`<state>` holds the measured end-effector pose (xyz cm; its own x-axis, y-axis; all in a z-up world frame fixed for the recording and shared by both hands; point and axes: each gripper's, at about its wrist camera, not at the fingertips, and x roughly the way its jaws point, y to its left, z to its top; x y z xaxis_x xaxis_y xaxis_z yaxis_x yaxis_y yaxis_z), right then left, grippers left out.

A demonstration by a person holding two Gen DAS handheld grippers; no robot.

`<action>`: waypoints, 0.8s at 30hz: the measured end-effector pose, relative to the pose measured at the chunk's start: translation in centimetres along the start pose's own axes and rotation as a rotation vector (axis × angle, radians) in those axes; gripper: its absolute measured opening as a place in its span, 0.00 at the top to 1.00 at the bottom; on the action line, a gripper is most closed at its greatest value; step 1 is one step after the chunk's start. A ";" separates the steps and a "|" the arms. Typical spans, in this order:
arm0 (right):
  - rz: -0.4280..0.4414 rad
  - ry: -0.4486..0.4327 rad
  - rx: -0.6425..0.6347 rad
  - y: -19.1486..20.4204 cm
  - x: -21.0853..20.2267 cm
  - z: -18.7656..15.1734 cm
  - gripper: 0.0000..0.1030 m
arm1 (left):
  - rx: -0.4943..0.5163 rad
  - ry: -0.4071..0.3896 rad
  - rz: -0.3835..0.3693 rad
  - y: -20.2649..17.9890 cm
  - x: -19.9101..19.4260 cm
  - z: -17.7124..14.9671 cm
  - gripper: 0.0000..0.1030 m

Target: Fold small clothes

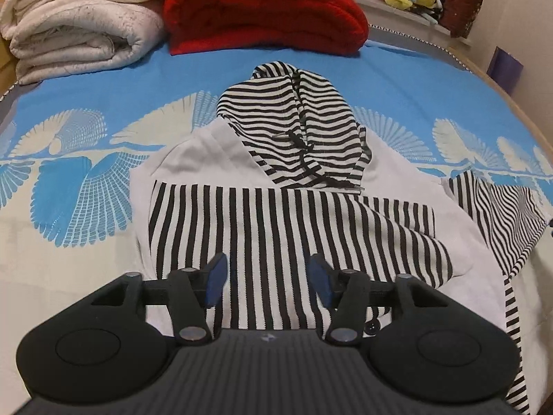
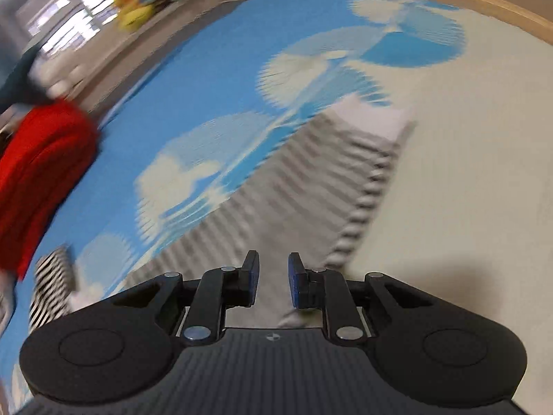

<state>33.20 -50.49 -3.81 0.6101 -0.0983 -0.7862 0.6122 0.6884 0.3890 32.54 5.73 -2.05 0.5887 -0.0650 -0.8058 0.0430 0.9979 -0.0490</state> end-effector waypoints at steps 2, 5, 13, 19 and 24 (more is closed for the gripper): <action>-0.030 -0.008 0.037 -2.1 0.6 0.8 0.82 | 0.001 0.011 0.004 -0.1 0.3 0.0 0.42; -0.049 -0.018 0.079 -4.4 1.4 1.6 0.82 | -0.009 0.018 -0.005 -0.2 0.5 0.0 0.42; -0.034 -0.037 0.156 -7.4 4.3 2.7 0.81 | -0.013 0.016 -0.017 -0.5 0.4 0.3 0.42; -0.025 -0.037 0.170 -7.6 6.4 2.6 0.63 | -0.025 0.019 -0.014 0.0 0.5 0.5 0.42; -0.028 -0.086 0.140 -7.1 7.2 2.6 0.63 | -0.031 0.015 -0.012 0.6 0.4 0.6 0.42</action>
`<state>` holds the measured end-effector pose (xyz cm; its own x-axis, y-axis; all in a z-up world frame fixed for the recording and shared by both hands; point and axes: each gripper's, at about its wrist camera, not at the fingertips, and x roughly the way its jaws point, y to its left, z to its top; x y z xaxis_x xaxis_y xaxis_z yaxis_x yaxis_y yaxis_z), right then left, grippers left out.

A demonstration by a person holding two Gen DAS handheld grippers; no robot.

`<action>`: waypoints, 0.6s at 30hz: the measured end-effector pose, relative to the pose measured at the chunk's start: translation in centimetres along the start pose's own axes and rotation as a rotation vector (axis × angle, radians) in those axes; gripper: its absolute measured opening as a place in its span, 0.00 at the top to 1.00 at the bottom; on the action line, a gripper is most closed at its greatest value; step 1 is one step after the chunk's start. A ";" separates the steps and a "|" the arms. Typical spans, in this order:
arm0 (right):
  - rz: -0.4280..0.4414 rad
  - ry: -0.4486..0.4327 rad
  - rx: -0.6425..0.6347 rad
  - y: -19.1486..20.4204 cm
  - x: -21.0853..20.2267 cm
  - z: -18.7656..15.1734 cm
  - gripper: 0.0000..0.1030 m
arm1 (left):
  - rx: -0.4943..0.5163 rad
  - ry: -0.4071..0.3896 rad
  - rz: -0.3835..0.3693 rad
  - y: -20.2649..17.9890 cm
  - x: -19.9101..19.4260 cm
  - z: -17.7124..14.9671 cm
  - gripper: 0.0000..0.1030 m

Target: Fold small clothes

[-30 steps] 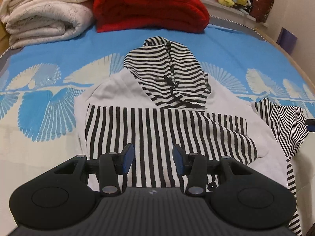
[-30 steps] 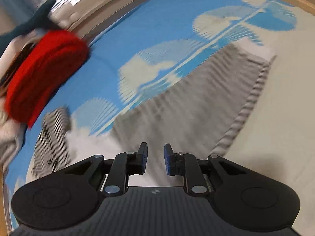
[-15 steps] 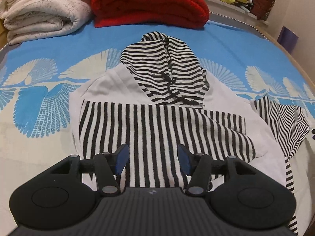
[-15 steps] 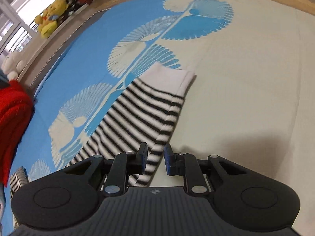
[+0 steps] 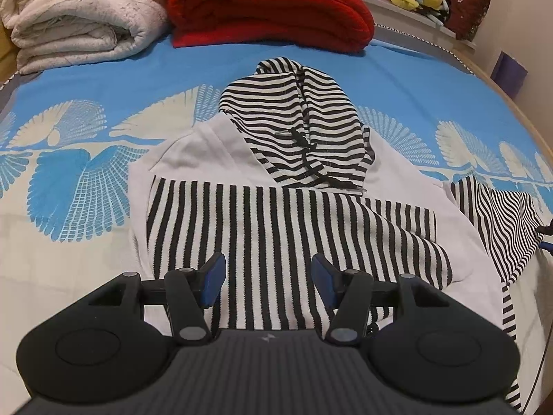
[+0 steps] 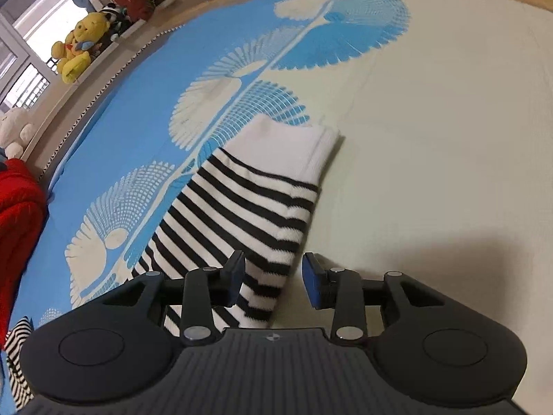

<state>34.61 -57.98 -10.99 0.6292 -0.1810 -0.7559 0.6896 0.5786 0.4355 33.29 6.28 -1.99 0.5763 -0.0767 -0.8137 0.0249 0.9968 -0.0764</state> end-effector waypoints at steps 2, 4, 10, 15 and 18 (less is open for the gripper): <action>0.007 -0.017 -0.016 0.4 0.3 -0.1 0.75 | -0.006 -0.003 0.005 0.4 -0.1 0.1 0.42; -0.009 -0.037 -0.037 0.9 0.4 -0.4 0.91 | -0.021 -0.006 0.012 1.1 -0.3 0.4 0.42; -0.012 -0.205 -0.160 5.9 -3.3 -0.9 0.94 | -0.098 -0.007 0.034 4.2 -1.1 1.4 0.42; 0.163 -0.318 -0.377 15.6 -10.9 -4.7 0.95 | -0.164 -0.001 0.036 6.7 -1.9 1.9 0.42; 0.363 -0.296 -0.611 22.7 -16.0 -10.6 0.95 | -0.192 -0.012 0.028 7.7 -2.6 2.1 0.42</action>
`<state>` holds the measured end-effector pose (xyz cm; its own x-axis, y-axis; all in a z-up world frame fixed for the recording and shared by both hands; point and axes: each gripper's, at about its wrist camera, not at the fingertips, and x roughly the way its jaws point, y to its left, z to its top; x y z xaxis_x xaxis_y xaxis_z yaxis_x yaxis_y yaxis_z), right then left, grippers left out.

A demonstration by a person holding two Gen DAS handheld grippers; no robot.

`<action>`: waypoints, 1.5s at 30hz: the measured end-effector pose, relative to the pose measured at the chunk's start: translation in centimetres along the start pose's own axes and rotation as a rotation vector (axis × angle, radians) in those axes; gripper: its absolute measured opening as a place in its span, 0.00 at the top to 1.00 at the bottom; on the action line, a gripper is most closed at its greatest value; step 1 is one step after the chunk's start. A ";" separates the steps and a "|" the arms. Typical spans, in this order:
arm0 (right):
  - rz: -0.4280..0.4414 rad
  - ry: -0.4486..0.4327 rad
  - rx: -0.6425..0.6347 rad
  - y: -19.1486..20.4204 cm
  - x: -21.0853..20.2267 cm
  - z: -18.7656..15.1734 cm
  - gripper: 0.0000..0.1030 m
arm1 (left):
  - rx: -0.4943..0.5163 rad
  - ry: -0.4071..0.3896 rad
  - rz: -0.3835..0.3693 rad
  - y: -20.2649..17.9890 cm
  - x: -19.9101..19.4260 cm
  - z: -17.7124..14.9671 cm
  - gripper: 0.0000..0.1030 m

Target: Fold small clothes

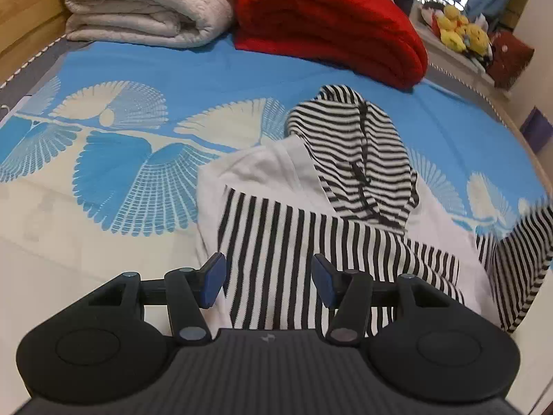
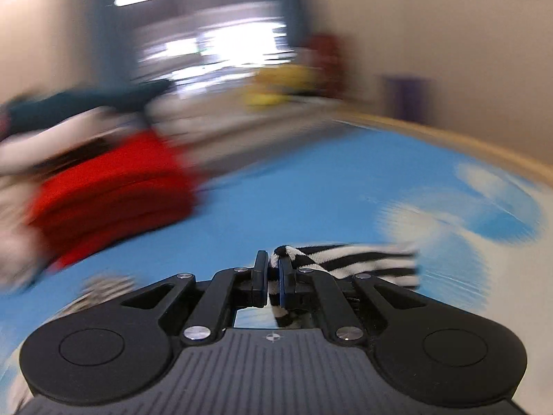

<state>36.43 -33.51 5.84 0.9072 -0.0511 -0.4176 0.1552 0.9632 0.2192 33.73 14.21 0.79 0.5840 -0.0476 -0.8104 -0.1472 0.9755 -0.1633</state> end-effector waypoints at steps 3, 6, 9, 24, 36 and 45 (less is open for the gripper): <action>0.329 0.105 -0.172 9.4 -3.1 -1.8 0.94 | -0.036 -0.010 -0.003 1.2 -0.6 0.4 0.42; 0.507 0.303 -0.217 14.3 -4.8 -4.7 0.88 | -0.065 -0.011 0.001 2.2 -0.9 0.7 0.42; 0.496 0.391 -0.164 14.8 -5.3 -6.0 0.78 | -0.078 -0.010 0.002 2.7 -1.1 0.8 0.42; 0.215 0.625 0.213 7.1 1.0 -10.5 0.65 | -0.200 0.109 -0.057 2.0 3.9 0.1 0.53; 0.226 0.596 0.180 5.5 -0.1 -9.5 0.65 | -0.259 0.319 -0.066 3.5 7.9 -3.5 0.63; 0.154 0.566 0.106 6.0 -0.3 -10.6 0.65 | -0.036 0.045 -0.007 0.8 2.7 -1.4 0.98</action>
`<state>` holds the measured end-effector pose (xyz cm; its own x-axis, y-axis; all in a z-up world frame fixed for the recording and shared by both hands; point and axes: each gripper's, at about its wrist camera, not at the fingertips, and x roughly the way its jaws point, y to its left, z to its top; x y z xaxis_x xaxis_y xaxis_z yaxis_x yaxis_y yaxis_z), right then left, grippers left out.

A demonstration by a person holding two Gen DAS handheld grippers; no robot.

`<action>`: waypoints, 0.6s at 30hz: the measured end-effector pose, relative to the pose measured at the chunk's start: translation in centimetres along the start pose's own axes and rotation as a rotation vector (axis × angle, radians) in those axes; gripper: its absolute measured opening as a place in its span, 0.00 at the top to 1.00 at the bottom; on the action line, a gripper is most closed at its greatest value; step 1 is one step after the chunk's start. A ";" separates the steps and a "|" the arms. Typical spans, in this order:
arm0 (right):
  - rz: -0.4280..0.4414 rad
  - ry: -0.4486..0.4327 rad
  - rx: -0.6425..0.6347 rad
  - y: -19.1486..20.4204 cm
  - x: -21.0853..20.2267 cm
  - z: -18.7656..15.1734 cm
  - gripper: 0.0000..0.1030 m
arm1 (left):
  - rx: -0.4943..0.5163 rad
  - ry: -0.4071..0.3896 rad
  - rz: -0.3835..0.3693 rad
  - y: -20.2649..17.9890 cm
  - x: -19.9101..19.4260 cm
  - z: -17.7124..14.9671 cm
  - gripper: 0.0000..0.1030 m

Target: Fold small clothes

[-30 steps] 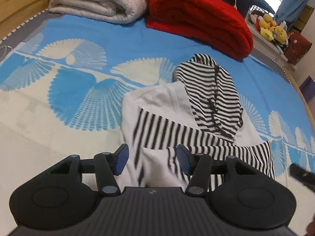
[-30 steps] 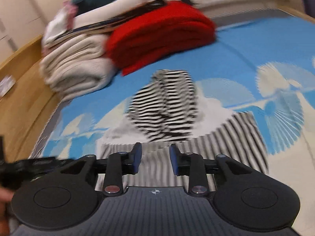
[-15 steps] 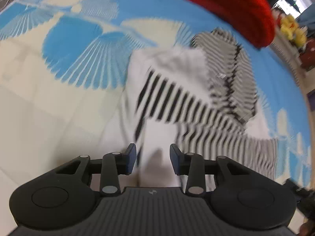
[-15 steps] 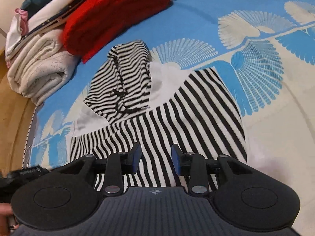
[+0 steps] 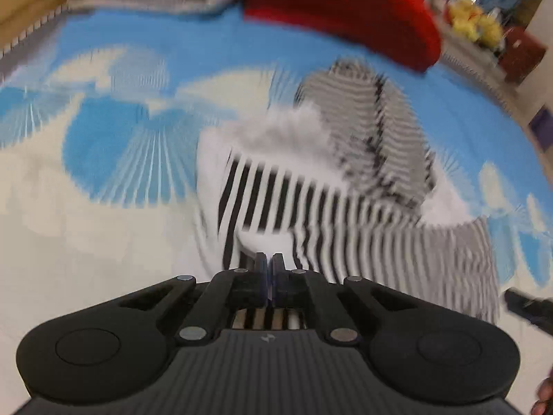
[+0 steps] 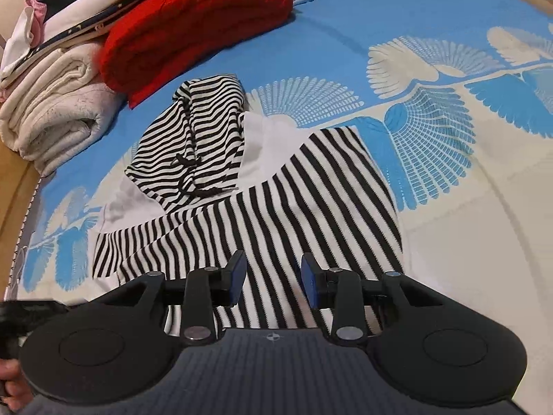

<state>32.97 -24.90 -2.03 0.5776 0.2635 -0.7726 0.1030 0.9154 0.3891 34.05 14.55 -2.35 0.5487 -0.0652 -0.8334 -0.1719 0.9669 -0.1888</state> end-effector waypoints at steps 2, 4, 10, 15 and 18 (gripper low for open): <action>-0.006 -0.003 -0.010 0.1 0.1 0.0 0.65 | -0.001 -0.009 0.022 0.0 -0.6 0.0 0.98; -0.003 0.005 -0.013 0.3 0.4 0.0 0.65 | 0.013 0.046 0.067 0.2 0.5 -0.5 0.98; -0.068 0.080 0.014 -0.2 2.2 -0.8 0.65 | 0.020 0.096 0.099 0.6 1.7 -1.0 0.97; -0.103 0.128 0.054 -1.0 3.5 -1.2 0.65 | 0.096 0.131 0.004 -1.1 2.7 -1.9 0.92; -0.134 0.142 0.021 -0.9 4.2 -1.8 0.65 | 0.093 0.279 0.048 -0.5 6.1 -3.8 0.93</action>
<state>33.85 -24.09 -6.49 0.4379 0.1810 -0.8806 0.1896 0.9389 0.2872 34.39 12.74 -9.36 0.2933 -0.0714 -0.9534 -0.1098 0.9881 -0.1078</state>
